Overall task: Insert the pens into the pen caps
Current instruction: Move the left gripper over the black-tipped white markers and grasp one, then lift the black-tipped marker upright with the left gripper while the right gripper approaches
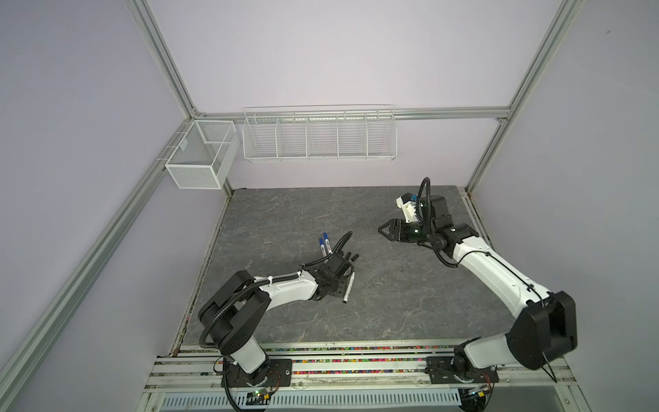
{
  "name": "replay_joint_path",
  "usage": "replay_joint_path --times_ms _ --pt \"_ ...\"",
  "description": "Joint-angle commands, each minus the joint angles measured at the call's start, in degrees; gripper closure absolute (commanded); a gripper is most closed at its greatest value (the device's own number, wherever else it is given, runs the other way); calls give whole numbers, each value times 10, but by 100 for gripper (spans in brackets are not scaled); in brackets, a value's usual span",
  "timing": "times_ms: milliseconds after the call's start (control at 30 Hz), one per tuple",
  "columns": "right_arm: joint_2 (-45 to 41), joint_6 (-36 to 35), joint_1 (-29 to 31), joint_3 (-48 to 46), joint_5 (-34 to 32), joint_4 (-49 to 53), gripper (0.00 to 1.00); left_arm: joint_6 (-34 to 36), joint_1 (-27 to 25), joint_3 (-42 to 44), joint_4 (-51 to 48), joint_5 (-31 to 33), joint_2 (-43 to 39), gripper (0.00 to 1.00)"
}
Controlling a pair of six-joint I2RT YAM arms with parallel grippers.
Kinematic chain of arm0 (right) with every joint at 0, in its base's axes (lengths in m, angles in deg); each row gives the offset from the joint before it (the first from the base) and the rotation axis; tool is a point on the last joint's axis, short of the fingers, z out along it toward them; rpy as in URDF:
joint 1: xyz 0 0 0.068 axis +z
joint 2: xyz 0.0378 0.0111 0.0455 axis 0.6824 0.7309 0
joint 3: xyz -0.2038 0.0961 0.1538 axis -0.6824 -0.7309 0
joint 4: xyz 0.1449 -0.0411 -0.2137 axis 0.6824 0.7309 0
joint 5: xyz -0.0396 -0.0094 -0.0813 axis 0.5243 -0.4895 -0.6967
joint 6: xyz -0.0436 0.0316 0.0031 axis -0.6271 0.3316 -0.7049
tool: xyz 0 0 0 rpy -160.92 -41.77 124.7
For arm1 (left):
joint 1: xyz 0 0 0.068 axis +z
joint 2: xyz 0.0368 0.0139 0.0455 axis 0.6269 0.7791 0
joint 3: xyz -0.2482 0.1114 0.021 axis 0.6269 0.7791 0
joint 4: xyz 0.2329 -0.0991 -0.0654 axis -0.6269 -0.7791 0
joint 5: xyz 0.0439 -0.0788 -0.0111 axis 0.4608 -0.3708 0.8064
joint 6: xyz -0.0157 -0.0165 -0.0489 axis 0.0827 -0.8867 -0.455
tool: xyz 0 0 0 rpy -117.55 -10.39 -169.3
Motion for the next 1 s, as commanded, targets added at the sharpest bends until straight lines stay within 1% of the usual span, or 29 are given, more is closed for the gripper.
replay_joint_path --times_ms 0,100,200,233,333,433,533,600,667,767,833,900,967 --pt "-12 -8 -2 -2 -5 4 37 9 -4 -16 -38 5 23 65" --pt "-13 -7 -2 -1 -6 4 37 13 -9 -25 -52 5 41 67" --pt "-14 -6 -3 -2 -13 6 37 17 -13 -29 -52 -8 51 72" --pt "-16 -7 -3 -2 -15 7 37 17 -13 -29 -50 -14 53 74" --pt "-21 -7 -5 -1 -20 8 37 17 -13 -29 -45 -28 52 86" --pt "-25 -7 -6 0 -24 10 37 20 -14 -28 -40 -35 48 94" --pt "-25 -9 -6 2 -18 13 37 23 -13 -27 -34 -28 31 100" --pt "-24 -8 -6 3 -12 12 37 28 -13 -25 -24 -20 6 100" --pt "-19 -6 -2 1 -8 13 37 37 -13 -14 7 -26 -35 100" --pt "-10 -9 15 3 13 9 37 29 -12 26 102 -52 -115 100" --pt "-3 -21 34 10 30 8 36 10 -12 54 169 -46 -161 100" --pt "4 -42 56 21 47 9 36 13 -12 79 236 -45 -191 100" --pt "10 -61 76 34 57 13 35 13 -12 85 263 -38 -210 100"
